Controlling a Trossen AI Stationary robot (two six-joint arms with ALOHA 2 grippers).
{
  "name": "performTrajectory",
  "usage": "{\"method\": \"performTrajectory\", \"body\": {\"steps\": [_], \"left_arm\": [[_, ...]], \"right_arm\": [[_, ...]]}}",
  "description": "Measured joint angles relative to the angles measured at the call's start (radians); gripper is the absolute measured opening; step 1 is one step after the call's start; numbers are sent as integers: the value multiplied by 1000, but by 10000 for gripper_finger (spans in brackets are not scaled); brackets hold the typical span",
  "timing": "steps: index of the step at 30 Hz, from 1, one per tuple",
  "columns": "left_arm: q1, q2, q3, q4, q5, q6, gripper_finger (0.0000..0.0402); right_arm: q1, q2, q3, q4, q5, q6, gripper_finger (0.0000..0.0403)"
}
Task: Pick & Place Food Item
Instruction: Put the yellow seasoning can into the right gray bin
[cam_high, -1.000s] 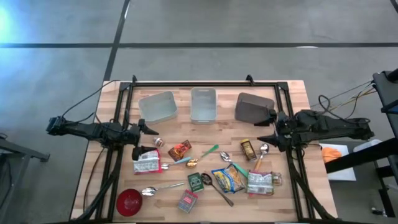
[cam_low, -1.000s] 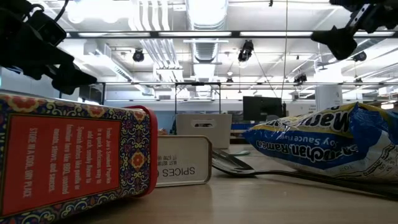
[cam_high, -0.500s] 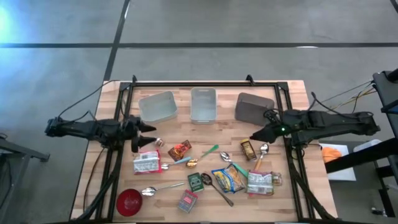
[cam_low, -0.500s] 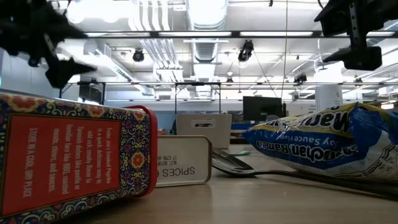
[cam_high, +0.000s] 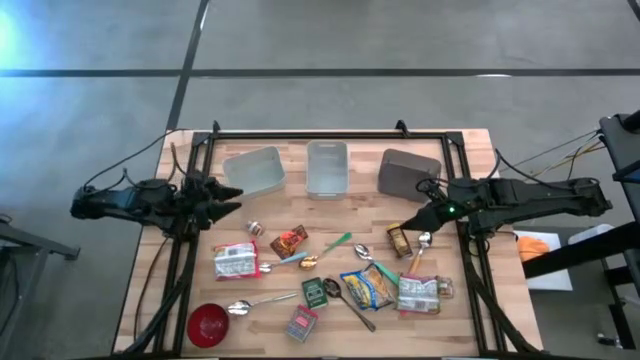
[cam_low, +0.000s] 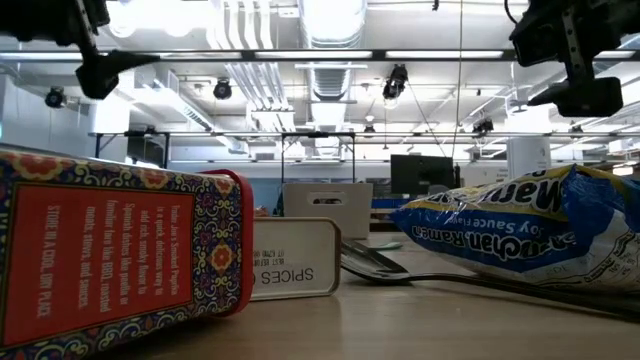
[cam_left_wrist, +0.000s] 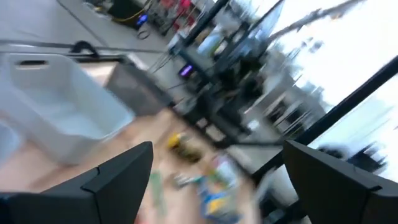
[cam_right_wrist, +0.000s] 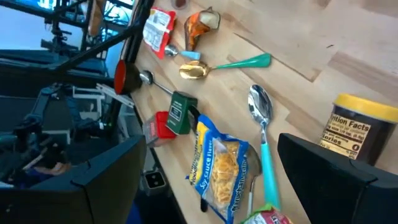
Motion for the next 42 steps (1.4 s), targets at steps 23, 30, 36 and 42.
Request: {"method": "performTrajectory", "body": {"steps": [23,30,36,42], "left_arm": [[1,34,19,169,-14,21,361],[1,65,17,157,-14,-6,361],[1,66,17,160,-14,-10,361],[1,66,22,159,-14,-9,361]], "right_arm": [[4,466,281,-389,9,-46,362],[51,637,297,-391,51,-58,362],[127,731,276,-388,127,-46,362],[175,788,260,-381,217,-30,362]]}}
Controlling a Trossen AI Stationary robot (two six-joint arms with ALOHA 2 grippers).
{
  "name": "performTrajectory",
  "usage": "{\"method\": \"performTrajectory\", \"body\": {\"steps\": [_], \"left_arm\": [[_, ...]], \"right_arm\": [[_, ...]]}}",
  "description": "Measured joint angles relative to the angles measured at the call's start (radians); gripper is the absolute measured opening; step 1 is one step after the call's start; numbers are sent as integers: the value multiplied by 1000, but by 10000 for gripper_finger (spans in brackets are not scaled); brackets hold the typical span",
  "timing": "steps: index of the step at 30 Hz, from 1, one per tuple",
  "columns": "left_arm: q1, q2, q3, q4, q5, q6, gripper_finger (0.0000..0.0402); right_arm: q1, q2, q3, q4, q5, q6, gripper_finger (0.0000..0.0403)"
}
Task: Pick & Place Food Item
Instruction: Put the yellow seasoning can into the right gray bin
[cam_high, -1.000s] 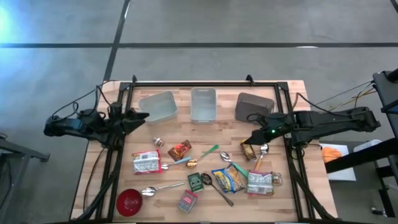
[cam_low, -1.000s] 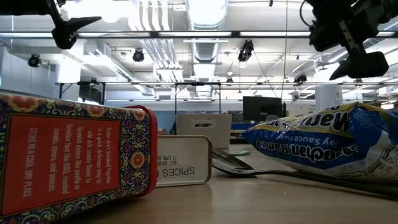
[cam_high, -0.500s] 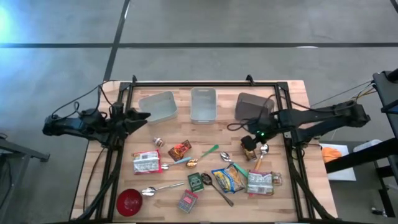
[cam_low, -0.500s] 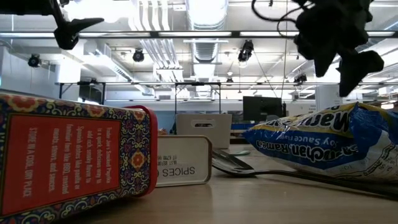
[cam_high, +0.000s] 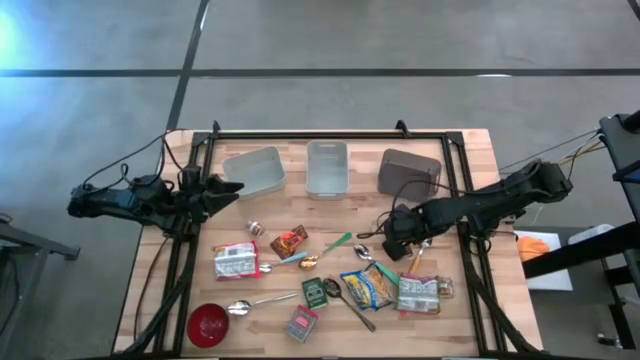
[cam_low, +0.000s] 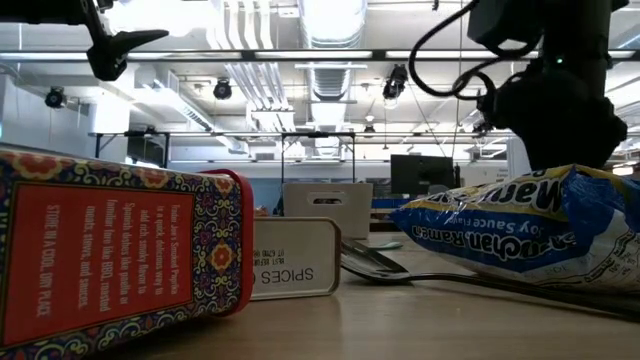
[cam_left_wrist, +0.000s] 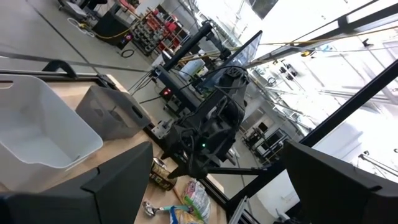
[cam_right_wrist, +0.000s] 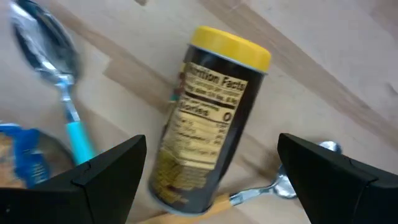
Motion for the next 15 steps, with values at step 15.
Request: {"method": "performTrajectory", "body": {"steps": [15], "left_arm": [[1,11,0,0,-3,0,361]], "right_arm": [[12,135,-87,214,-3,-11,315]]}}
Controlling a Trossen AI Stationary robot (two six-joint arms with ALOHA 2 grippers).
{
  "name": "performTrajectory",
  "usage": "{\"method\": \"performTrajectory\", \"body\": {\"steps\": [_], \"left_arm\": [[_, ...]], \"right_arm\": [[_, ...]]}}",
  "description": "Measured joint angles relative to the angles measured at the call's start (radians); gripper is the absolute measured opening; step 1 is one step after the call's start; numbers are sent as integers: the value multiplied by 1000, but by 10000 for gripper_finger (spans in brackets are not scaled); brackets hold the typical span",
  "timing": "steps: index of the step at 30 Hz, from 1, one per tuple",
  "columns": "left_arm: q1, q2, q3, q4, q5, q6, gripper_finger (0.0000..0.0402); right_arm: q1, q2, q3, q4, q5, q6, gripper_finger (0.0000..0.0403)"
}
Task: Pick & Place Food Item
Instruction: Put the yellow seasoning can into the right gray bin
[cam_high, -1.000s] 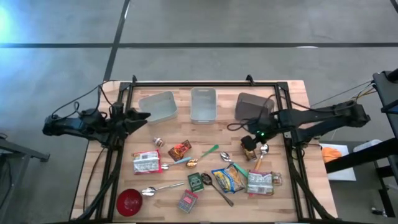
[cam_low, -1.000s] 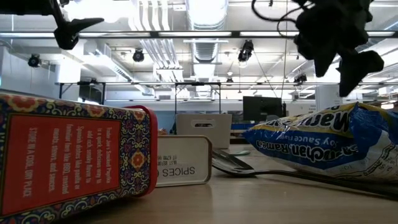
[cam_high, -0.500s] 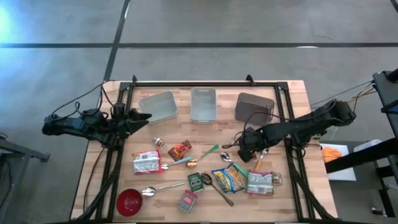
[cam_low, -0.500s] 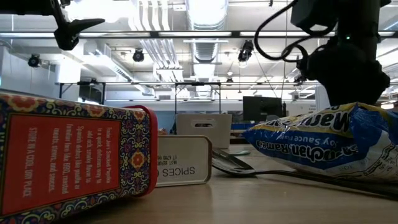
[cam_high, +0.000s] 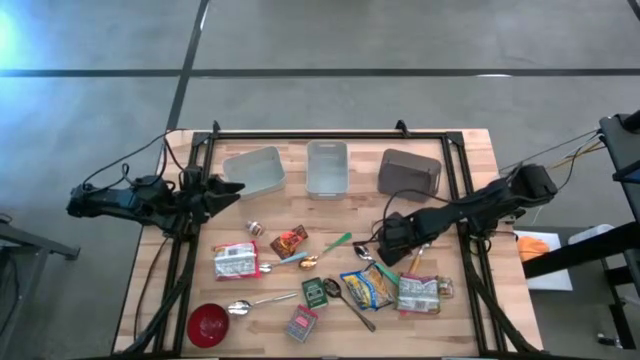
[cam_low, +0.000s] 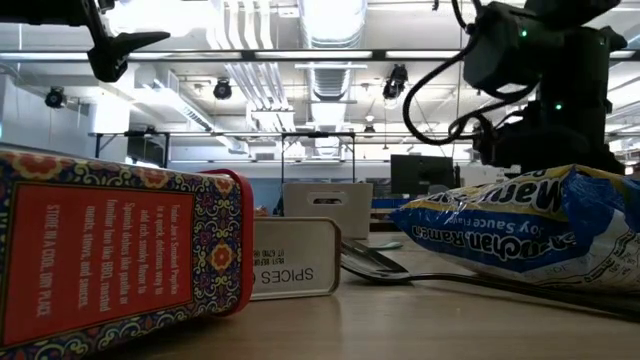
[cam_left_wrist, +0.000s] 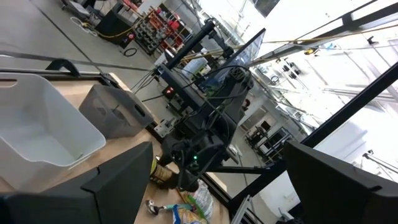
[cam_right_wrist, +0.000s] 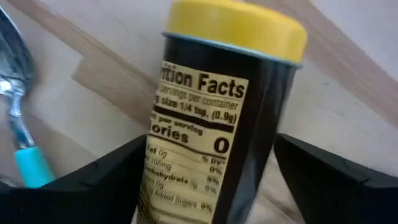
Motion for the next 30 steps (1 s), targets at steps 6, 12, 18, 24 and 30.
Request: {"method": "performTrajectory", "body": {"steps": [6,12,18,24,30], "left_arm": [[0,0,0,0,0,0,361],[0,0,0,0,1,-24,361],[8,53,1,7,0,-237,361],[21,209,1,72,11,-471,361],[57,416,139,51,91,-477,361]], "right_arm": [[0,-2,-4,7,1,0,191],[0,-64,12,22,-7,-28,189],[0,-137,74,21,-3,-144,189],[-4,-171,227,24,69,-376,189],[-50,-124,366,7,127,-513,189]]}}
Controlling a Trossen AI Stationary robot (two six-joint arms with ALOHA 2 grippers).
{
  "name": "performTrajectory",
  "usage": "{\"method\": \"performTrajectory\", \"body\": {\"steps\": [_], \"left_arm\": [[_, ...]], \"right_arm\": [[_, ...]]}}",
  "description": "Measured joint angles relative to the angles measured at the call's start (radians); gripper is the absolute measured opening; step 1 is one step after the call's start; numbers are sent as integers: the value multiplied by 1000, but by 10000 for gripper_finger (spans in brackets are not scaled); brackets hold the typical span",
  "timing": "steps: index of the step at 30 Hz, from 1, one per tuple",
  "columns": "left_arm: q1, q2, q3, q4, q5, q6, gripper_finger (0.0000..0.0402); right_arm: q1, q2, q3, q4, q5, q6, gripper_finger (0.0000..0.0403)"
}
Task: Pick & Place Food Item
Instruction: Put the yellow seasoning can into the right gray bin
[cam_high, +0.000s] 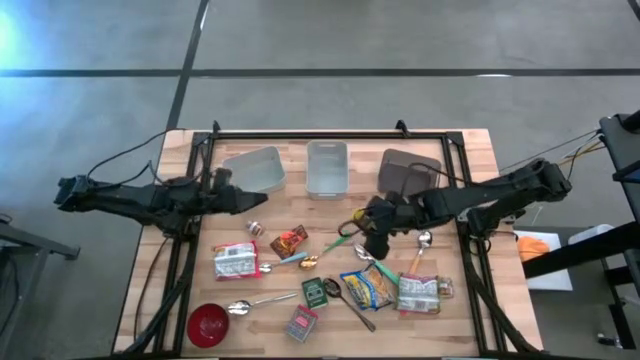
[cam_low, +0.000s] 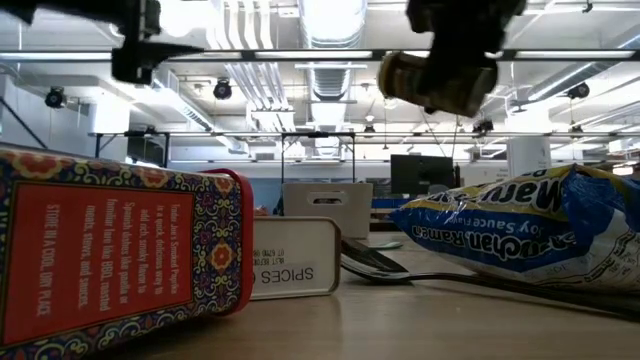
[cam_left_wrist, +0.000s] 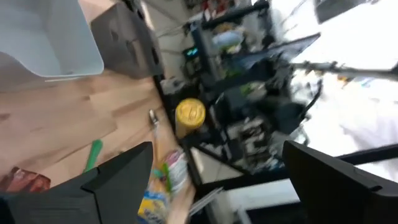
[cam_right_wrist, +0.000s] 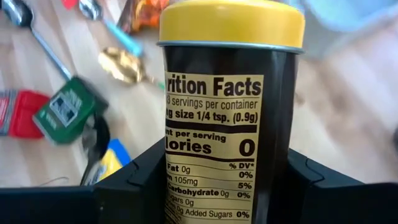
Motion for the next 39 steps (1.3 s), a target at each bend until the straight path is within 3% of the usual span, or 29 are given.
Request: {"method": "performTrajectory", "body": {"steps": [8,11,20,39], "left_arm": [[132,298,345,-325,211,166,361],[170,389,407,-347,313,237,361],[205,560,447,-203,555,343,361],[210,787,498,-32,654,294,361]], "right_arm": [[-23,122,172,-1,-5,-171,189],[-23,160,227,-1,-6,-240,189],[-24,201,284,5,-33,-354,189],[-34,211,289,65,-61,-439,189]]}}
